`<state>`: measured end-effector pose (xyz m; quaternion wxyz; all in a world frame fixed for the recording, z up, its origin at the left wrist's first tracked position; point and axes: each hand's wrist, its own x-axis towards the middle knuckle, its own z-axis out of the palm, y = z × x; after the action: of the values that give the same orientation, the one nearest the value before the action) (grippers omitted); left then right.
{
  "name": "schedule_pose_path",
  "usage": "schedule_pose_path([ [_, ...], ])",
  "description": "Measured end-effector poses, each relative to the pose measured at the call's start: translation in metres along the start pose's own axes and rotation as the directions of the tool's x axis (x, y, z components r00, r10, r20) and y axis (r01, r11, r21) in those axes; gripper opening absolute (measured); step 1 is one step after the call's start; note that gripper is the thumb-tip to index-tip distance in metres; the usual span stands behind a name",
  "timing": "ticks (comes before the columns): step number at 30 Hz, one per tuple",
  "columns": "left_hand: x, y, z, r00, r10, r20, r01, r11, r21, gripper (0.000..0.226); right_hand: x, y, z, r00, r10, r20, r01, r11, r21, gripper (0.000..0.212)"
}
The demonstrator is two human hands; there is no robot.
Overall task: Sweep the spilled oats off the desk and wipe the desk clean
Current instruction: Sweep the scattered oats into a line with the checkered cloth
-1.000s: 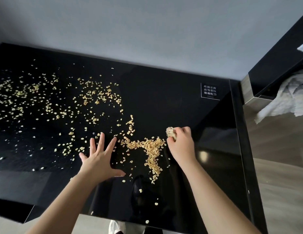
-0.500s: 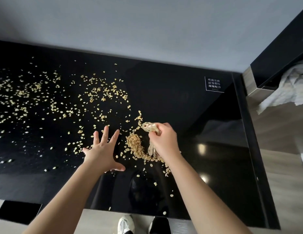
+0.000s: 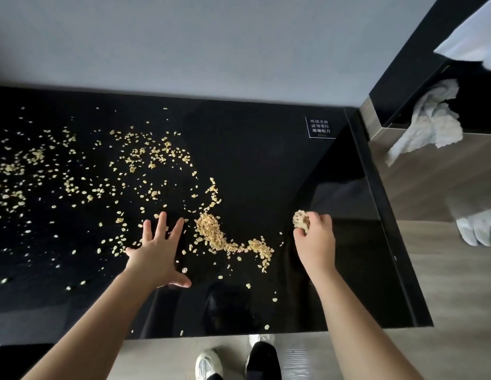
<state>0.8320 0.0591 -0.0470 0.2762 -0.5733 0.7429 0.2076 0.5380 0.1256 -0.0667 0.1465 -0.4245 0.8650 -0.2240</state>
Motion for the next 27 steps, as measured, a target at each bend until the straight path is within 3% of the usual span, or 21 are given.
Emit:
schedule_pose_path([
  [5,-0.01,0.001,0.007,1.0,0.014,-0.006,-0.014,1.0,0.003,0.14,-0.027,-0.056,0.042,0.987,-0.145,0.075,0.137,0.986,0.096,0.014],
  [12,-0.024,0.001,0.021,1.0,-0.028,0.009,0.029,0.997,-0.067,0.139,-0.059,-0.114,0.081,0.932,-0.285,0.225,0.236,0.946,0.221,0.027],
  [16,-0.026,0.002,0.023,0.999,-0.044,0.004,0.044,0.995,-0.088,0.139,-0.052,-0.106,0.056,0.936,-0.317,0.152,0.256,0.911,0.325,0.023],
  [21,-0.03,0.004,0.022,0.999,-0.05,0.003,0.05,0.994,-0.099,0.137,-0.045,-0.063,-0.011,0.973,-0.231,-0.021,0.227,0.929,0.291,0.023],
  [24,-0.035,0.006,0.021,0.999,-0.037,0.031,0.039,0.998,-0.057,0.139,-0.047,-0.018,-0.042,0.989,-0.108,-0.1,0.124,0.977,0.173,0.029],
  [27,-0.037,0.006,0.021,0.999,-0.016,0.039,0.016,1.0,-0.014,0.141,-0.058,0.014,-0.037,0.996,0.046,-0.074,-0.039,0.995,0.09,0.029],
])
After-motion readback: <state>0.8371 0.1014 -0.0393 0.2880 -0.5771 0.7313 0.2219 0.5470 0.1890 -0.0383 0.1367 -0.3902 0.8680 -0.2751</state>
